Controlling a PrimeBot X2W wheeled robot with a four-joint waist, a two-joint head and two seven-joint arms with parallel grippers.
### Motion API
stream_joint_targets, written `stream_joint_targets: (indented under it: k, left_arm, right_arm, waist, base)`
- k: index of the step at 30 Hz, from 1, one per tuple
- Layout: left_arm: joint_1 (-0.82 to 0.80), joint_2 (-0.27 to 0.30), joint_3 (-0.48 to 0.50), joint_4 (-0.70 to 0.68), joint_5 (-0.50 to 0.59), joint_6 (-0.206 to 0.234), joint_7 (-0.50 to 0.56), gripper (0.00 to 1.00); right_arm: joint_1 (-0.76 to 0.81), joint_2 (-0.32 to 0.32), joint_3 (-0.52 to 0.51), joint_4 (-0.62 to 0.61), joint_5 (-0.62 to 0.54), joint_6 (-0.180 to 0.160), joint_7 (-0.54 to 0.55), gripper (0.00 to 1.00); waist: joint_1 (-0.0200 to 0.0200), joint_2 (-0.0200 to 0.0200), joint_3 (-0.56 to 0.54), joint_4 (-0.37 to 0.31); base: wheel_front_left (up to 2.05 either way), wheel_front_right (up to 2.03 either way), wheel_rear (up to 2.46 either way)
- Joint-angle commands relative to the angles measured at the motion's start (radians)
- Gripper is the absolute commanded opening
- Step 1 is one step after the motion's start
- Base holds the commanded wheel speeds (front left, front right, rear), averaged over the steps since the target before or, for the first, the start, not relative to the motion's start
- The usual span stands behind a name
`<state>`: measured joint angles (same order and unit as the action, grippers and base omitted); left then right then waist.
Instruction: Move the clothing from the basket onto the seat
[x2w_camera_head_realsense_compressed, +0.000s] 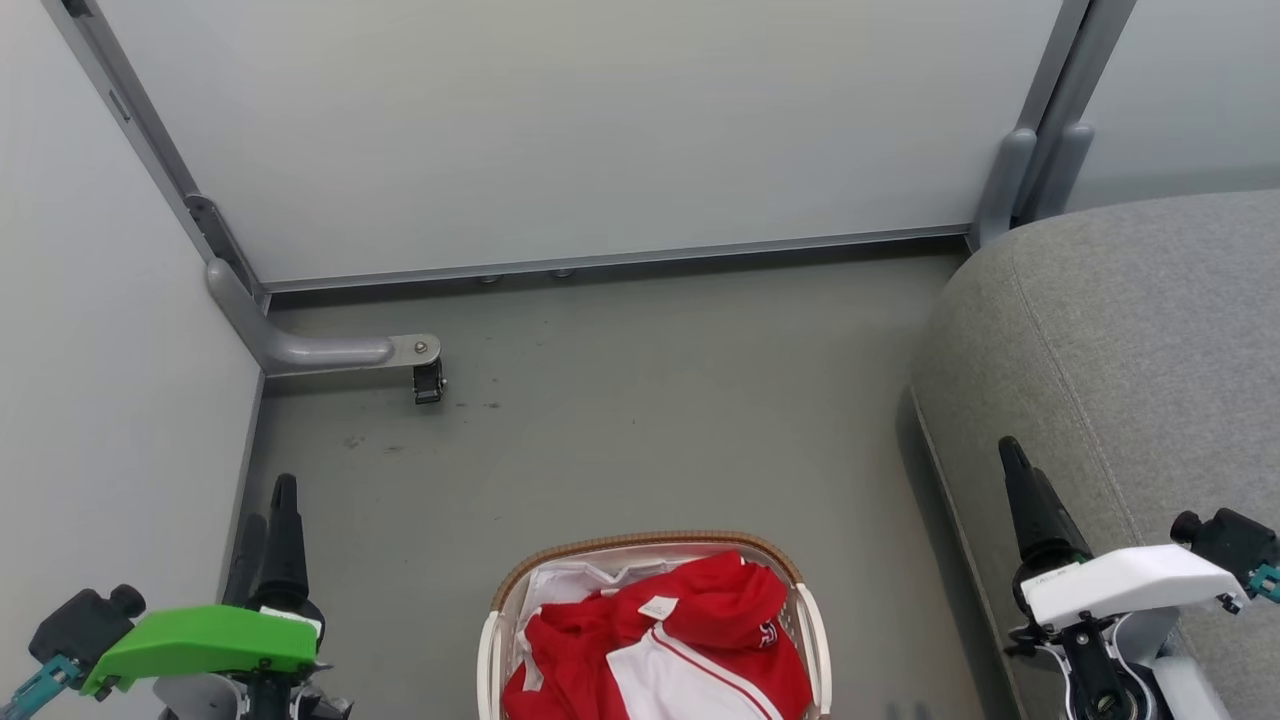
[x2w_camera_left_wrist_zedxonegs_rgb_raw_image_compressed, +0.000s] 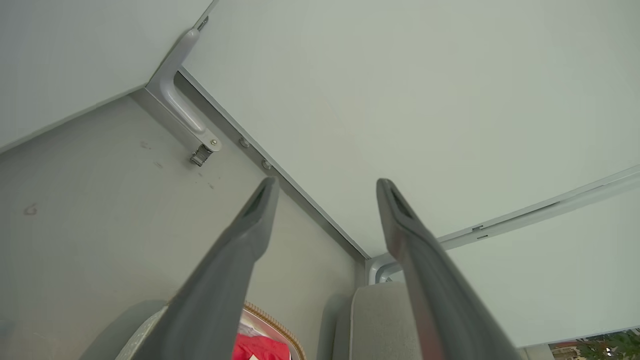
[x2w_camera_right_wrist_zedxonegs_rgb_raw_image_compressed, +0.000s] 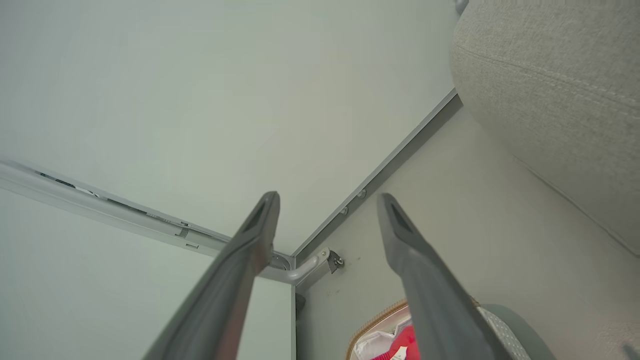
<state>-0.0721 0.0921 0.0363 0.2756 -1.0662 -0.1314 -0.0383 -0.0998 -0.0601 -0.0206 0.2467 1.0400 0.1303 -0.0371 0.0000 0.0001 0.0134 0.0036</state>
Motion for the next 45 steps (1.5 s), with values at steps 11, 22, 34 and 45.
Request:
stream_joint_targets:
  k: [11,22,34,45]
  left_arm:
    - [0.002,0.028,-0.019,-0.001,0.181,0.001,-0.045,1.00]
    - [0.012,0.049,-0.054,-0.002,0.318,0.001,-0.079,1.00]
    - [0.017,0.066,-0.084,-0.001,0.447,0.001,-0.111,1.00]
    - [0.026,0.071,-0.103,-0.004,0.551,0.001,-0.139,1.00]
  right_arm:
    - [-0.028,-0.021,0.030,-0.009,-0.201,0.000,-0.046,1.00]
    - [-0.020,-0.016,0.031,-0.015,-0.370,0.000,-0.080,1.00]
    - [-0.015,-0.013,0.026,-0.010,-0.533,0.000,-0.113,1.00]
    - [-0.009,-0.008,0.018,-0.001,-0.650,0.000,-0.140,1.00]
  waist:
    - [0.0000,-0.0001,0.002,0.004]
    - [0.0000,-0.0001,-0.001,0.008]
    - [0.0000,-0.0001,0.000,0.008]
    - [0.0000,-0.0001,-0.003,0.011]
  base:
    - [0.00,0.00,0.00]
    - [0.00,0.00,0.00]
    - [0.00,0.00,0.00]
    - [0.00,0.00,0.00]
